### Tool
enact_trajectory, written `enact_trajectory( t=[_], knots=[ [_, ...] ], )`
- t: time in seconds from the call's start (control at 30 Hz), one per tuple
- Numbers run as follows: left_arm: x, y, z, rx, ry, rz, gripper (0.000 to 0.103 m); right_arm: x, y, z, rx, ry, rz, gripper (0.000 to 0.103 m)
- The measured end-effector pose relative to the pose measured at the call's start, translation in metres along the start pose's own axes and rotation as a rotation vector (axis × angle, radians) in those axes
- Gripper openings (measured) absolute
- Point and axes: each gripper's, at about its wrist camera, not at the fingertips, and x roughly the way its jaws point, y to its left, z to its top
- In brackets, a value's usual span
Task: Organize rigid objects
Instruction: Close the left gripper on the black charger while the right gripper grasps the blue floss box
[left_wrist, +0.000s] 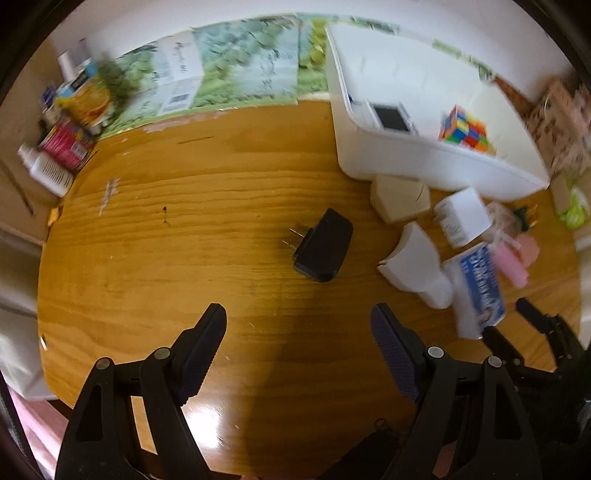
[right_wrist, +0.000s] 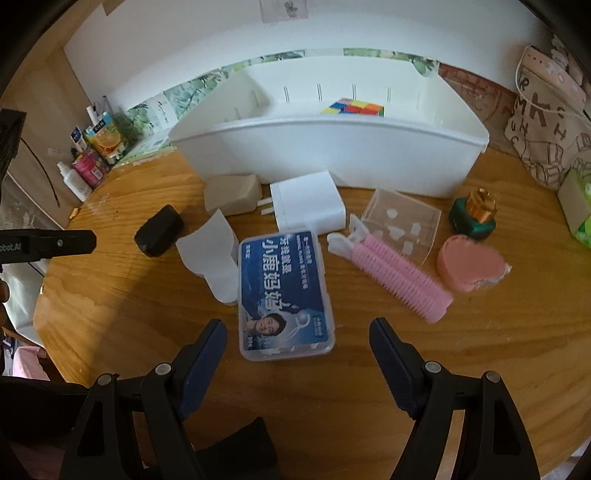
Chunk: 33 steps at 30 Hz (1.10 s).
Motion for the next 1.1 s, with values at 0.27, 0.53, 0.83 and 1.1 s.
enact_trajectory(
  t=[0.27,0.53,0.83,1.1],
  knots=[
    [0.034,0.001,0.026,0.084,0.078,-0.009,0.083,0.016,0.011,-0.004,0.067,0.041,-0.055,0.080],
    [0.068,0.012,0.052,0.085,0.166,-0.043,0.085,0.032,0.017,-0.003,0.140,0.065,-0.112,0.080],
    [0.081,0.004,0.065,0.140,0.203,-0.054,0.084,0.042,0.022,0.009,0.158,0.062,-0.151,0.080],
    [0.089,0.004,0.071,0.143,0.214,-0.073,0.082,0.047,0.018,0.019,0.159,0.058,-0.155,0.077]
  ],
)
